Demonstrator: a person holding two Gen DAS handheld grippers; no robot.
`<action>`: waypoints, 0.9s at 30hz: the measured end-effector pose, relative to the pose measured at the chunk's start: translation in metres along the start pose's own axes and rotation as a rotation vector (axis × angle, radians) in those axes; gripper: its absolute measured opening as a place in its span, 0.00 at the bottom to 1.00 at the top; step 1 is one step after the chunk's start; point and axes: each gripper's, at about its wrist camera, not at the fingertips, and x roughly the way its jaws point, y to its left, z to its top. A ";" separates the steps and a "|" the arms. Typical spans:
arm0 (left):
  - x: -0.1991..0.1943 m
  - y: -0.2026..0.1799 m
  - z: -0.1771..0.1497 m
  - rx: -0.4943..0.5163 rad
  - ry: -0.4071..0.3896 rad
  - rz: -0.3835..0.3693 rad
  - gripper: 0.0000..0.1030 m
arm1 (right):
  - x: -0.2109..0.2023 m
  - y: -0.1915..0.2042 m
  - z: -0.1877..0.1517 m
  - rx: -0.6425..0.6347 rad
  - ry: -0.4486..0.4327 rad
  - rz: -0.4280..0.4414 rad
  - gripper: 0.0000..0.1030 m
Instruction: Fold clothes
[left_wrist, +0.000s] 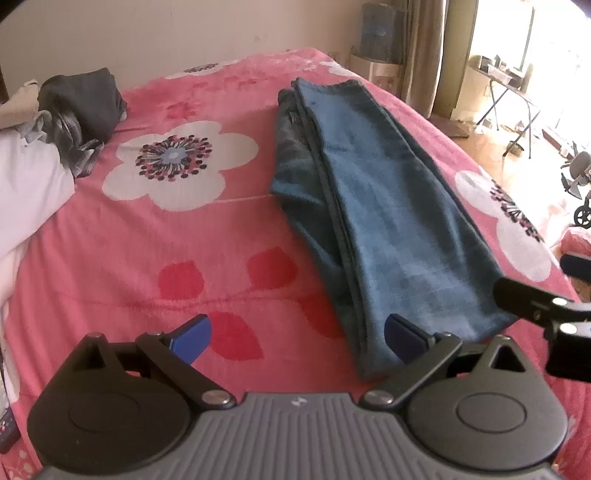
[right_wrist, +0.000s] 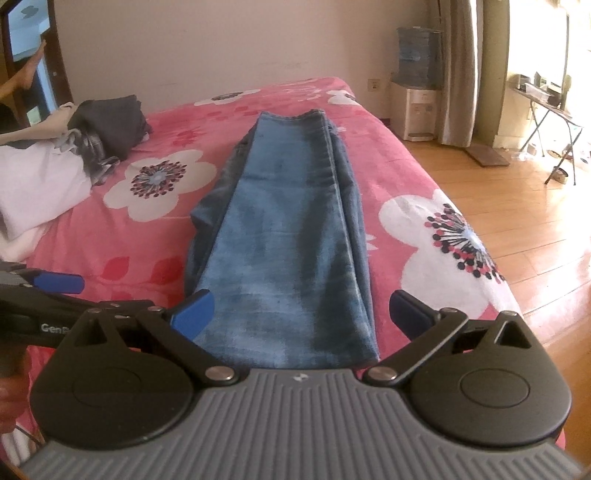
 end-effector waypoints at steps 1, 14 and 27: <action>0.002 0.001 0.000 0.001 0.005 0.002 0.98 | 0.001 0.000 0.001 -0.012 -0.004 -0.002 0.99; 0.004 0.011 0.075 0.288 -0.089 0.016 0.98 | 0.025 -0.025 0.105 -0.313 -0.030 -0.003 0.97; 0.034 -0.046 0.060 0.476 -0.191 -0.184 0.55 | 0.131 -0.039 0.154 -0.405 0.041 0.143 0.41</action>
